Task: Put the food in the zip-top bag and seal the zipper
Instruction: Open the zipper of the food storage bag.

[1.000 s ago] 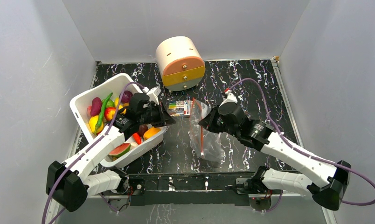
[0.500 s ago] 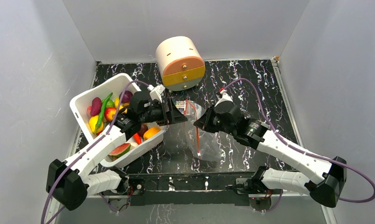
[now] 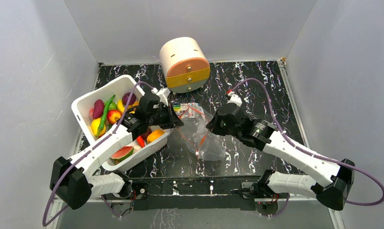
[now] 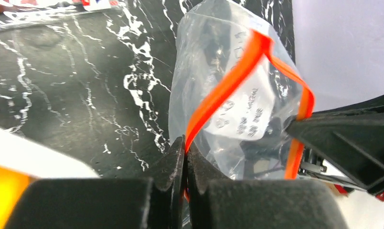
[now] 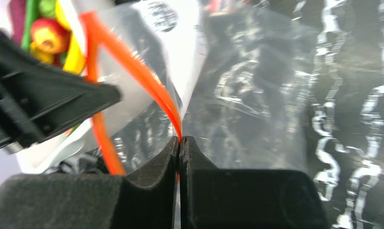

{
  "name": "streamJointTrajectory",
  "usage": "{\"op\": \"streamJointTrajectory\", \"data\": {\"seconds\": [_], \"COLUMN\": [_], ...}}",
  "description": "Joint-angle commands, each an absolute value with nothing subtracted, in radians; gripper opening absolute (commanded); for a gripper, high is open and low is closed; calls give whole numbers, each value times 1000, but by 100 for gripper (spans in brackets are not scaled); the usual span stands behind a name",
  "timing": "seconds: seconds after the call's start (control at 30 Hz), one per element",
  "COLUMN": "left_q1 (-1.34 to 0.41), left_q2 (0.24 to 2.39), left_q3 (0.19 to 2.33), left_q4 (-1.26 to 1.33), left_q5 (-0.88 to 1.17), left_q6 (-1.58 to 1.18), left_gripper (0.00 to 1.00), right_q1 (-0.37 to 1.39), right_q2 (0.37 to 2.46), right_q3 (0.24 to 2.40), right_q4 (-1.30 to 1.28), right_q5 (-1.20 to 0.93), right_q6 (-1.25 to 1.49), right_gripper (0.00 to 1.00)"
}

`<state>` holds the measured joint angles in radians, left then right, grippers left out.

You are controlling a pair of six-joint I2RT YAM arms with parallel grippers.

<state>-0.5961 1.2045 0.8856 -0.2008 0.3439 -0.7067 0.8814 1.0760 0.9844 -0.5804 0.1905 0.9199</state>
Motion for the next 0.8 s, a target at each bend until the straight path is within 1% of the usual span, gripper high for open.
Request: {"op": "streamJointTrajectory", "data": {"seconds": [0.0, 0.07, 0.13, 0.27, 0.33, 0.4, 0.43, 0.47, 0.5, 0.63, 0.67, 0.7, 0.73, 0.77], "left_q1": [-598, -598, -598, -597, -598, -597, -598, -597, -598, -598, -598, -598, -598, -597], "left_q2": [1130, 1128, 1137, 1134, 1119, 1101, 1093, 1086, 1079, 1059, 1055, 1050, 1046, 1044], "left_q3": [955, 956, 950, 944, 948, 954, 962, 967, 973, 1001, 1011, 1022, 1033, 1045], "left_q4": [-348, -361, -354, -317, -306, -311, -319, -327, -337, -401, -413, -437, -455, -472], "left_q5": [183, 172, 195, 242, 251, 249, 244, 236, 227, 156, 126, 91, 56, 22], "left_q6": [-648, -643, -646, -660, -659, -651, -645, -638, -631, -599, -590, -582, -574, -565], "left_gripper": [0, 0, 0, 1, 10, 23, 38, 49, 57, 77, 88, 95, 98, 98], "right_q1": [884, 884, 884, 884, 884, 884, 884, 884, 883, 884, 884, 884, 884, 884], "right_q2": [1017, 989, 963, 941, 944, 948, 948, 949, 948, 951, 953, 953, 954, 954], "right_q3": [1120, 1143, 1143, 1088, 1073, 1066, 1062, 1058, 1054, 1041, 1039, 1038, 1038, 1038], "right_q4": [-860, -902, -891, -773, -732, -700, -684, -670, -659, -641, -644, -646, -651, -655], "right_q5": [507, 548, 538, 424, 376, 335, 321, 312, 307, 306, 307, 308, 308, 309], "right_q6": [876, 884, 884, 861, 861, 862, 862, 864, 864, 870, 870, 870, 870, 870], "right_gripper": [0, 0, 0, 0, 0, 0, 0, 0, 0, 0, 0, 0, 0, 0]}}
